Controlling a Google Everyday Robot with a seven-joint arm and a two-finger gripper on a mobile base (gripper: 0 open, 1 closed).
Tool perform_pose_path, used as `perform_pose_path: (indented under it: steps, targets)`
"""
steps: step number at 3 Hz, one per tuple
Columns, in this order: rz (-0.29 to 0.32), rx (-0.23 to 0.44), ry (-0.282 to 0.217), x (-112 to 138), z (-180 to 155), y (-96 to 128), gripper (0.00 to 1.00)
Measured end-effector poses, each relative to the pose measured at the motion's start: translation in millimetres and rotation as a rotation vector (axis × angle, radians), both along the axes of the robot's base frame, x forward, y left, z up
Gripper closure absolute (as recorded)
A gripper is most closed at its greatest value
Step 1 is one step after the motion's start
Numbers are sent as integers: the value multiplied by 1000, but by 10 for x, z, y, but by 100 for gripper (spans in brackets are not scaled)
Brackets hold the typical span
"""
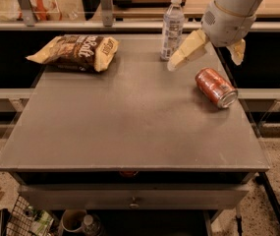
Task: Place coke can upright
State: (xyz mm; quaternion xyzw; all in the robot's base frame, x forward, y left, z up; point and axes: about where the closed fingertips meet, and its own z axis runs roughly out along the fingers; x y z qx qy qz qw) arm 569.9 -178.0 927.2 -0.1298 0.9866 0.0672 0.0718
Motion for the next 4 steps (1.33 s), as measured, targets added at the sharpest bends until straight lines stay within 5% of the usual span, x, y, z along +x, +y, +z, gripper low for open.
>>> perform_pose_path:
  steps: [4]
  targets:
    - [-22, -128, -46, 275, -107, -107, 0]
